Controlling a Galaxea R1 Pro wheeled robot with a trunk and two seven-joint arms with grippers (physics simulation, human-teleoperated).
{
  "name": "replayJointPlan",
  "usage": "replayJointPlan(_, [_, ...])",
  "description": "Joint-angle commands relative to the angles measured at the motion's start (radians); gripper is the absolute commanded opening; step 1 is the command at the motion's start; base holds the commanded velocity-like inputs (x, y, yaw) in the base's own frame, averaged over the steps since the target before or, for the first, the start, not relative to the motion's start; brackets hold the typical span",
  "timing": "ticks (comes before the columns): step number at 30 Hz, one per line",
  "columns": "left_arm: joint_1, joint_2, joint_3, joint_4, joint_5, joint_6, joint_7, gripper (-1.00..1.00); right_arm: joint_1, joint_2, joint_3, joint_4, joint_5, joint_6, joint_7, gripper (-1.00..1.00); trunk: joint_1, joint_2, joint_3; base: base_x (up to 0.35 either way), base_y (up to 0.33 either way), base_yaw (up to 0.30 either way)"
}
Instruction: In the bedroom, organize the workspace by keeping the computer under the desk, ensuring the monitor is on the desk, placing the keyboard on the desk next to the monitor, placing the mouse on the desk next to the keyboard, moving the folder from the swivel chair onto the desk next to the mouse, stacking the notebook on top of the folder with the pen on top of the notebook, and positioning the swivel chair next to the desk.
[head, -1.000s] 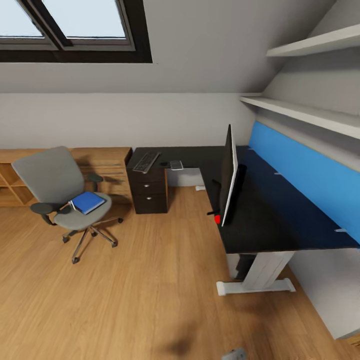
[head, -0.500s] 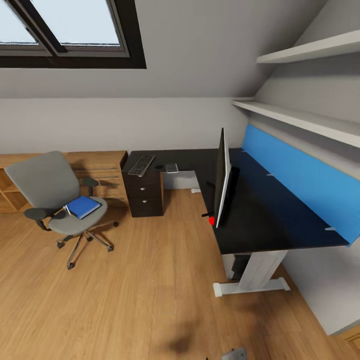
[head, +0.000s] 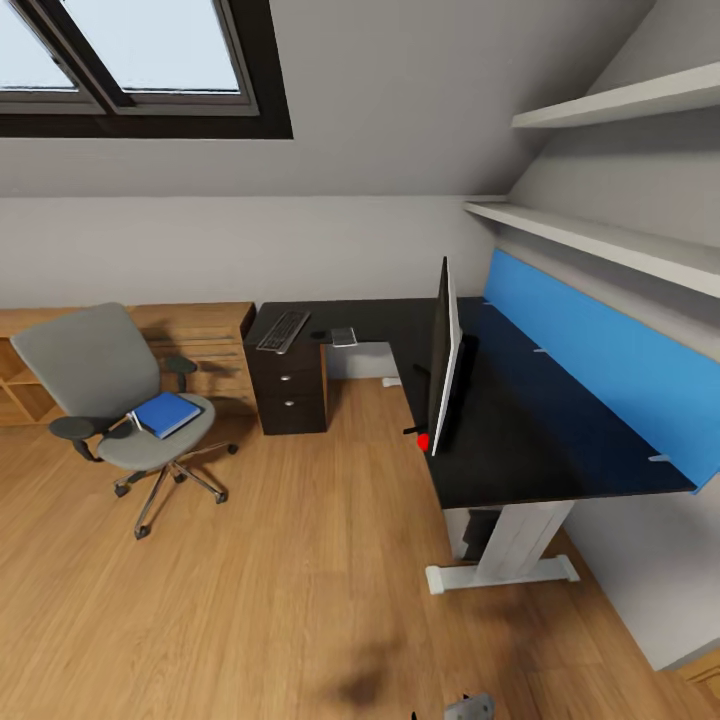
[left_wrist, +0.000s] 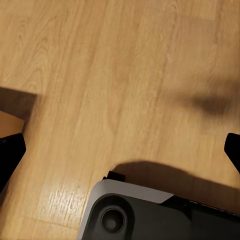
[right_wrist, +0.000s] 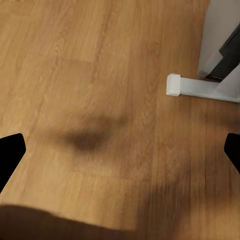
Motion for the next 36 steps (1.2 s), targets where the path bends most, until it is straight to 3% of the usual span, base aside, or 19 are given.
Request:
replayJointPlan(1, [-0.001, 0.000, -0.002, 0.000, 0.000, -0.003, 0.003, 1.00, -0.001, 0.001, 0.006, 0.001, 0.005, -0.002, -0.012, 1.00, 0.001, -0.002, -0.002, 0.000, 0.000, 0.000])
replayJointPlan(13, [-0.001, 0.002, -0.003, 0.000, 0.000, -0.004, 0.003, 1.00, -0.001, -0.001, -0.002, -0.003, -0.003, -0.016, -0.050, 1.00, 0.001, -0.002, -0.002, 0.000, 0.000, 0.000])
replayJointPlan(19, [-0.001, 0.003, -0.003, 0.000, 0.000, -0.004, 0.003, 1.00, -0.001, -0.010, -0.055, -0.008, -0.060, -0.009, -0.053, 1.00, 0.001, -0.002, -0.002, 0.000, 0.000, 0.000])
replayJointPlan(22, [-0.001, 0.002, -0.003, 0.000, 0.000, -0.004, 0.004, 1.00, -0.001, -0.044, -0.099, -0.043, -0.139, -0.005, -0.052, 1.00, 0.001, -0.002, -0.002, 0.000, 0.000, 0.000])
replayJointPlan(26, [-0.001, 0.002, -0.003, 0.000, 0.000, -0.005, 0.004, 1.00, -0.001, -0.076, -0.115, -0.117, -0.200, 0.011, -0.052, 1.00, 0.001, -0.002, -0.002, 0.000, 0.000, 0.000])
replayJointPlan(28, [-0.001, 0.001, -0.003, 0.000, 0.000, -0.005, 0.004, 1.00, -0.001, -0.104, -0.121, -0.188, -0.252, 0.052, -0.052, 1.00, 0.001, -0.002, -0.002, 0.000, 0.000, 0.000])
replayJointPlan(31, [-0.001, 0.001, -0.003, 0.000, 0.000, -0.005, 0.004, 1.00, -0.001, -0.146, -0.123, -0.267, -0.314, 0.128, -0.052, 1.00, 0.001, -0.002, -0.002, 0.000, 0.000, 0.000])
replayJointPlan(32, [-0.001, 0.001, -0.003, 0.000, 0.000, -0.005, 0.004, 1.00, -0.001, -0.179, -0.124, -0.328, -0.360, 0.193, -0.052, 1.00, 0.001, -0.002, -0.002, 0.000, 0.000, 0.000])
replayJointPlan(35, [-0.001, 0.001, -0.003, 0.000, 0.000, -0.005, 0.004, 1.00, -0.001, -0.230, -0.124, -0.431, -0.430, 0.294, -0.052, 1.00, 0.001, -0.002, -0.002, 0.000, 0.000, 0.000])
replayJointPlan(36, [-0.001, 0.001, -0.003, 0.000, 0.000, -0.005, 0.004, 1.00, -0.001, -0.260, -0.125, -0.499, -0.471, 0.360, -0.052, 1.00, 0.001, -0.002, -0.002, 0.000, 0.000, 0.000])
